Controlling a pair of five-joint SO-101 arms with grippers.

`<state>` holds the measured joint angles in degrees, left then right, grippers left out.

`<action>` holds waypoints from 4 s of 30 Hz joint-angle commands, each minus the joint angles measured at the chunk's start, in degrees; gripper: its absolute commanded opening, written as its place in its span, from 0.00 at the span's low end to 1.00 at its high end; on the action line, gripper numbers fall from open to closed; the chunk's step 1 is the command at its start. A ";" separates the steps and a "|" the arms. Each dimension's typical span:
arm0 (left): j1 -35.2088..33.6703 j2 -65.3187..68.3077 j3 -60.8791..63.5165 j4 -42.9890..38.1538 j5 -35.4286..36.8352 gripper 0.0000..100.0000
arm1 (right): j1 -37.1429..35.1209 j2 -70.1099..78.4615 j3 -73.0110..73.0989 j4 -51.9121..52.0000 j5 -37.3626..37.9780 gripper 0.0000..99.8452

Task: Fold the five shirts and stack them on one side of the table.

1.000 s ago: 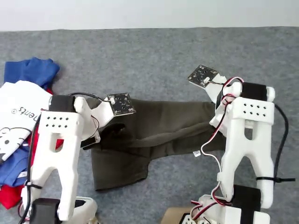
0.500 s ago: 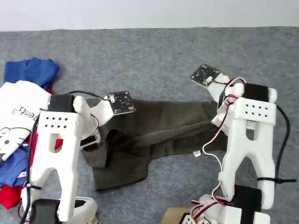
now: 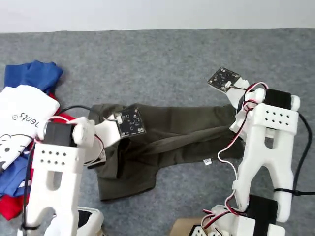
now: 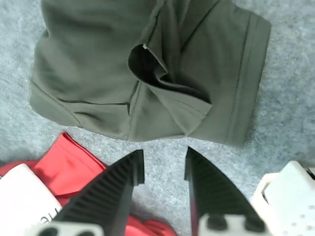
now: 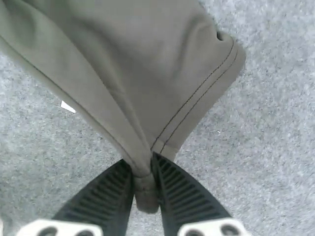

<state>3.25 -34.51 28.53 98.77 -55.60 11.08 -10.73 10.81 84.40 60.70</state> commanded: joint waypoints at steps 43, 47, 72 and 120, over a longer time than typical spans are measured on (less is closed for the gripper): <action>3.60 -6.24 14.46 -20.75 26.37 0.05 | -3.12 -3.38 -9.23 10.33 -24.88 0.01; 3.69 -6.15 17.27 -27.60 29.80 0.05 | 0.04 -9.19 -9.23 13.23 -24.70 0.01; 7.65 20.22 1.01 -21.63 30.68 0.20 | 16.48 -16.31 -4.40 18.15 -24.70 0.01; 32.44 21.36 6.02 -3.78 28.48 0.04 | 17.36 -21.76 -4.31 18.15 -24.62 0.01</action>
<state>35.08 -10.86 34.59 95.96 -26.95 27.78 -30.51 6.86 100.40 36.44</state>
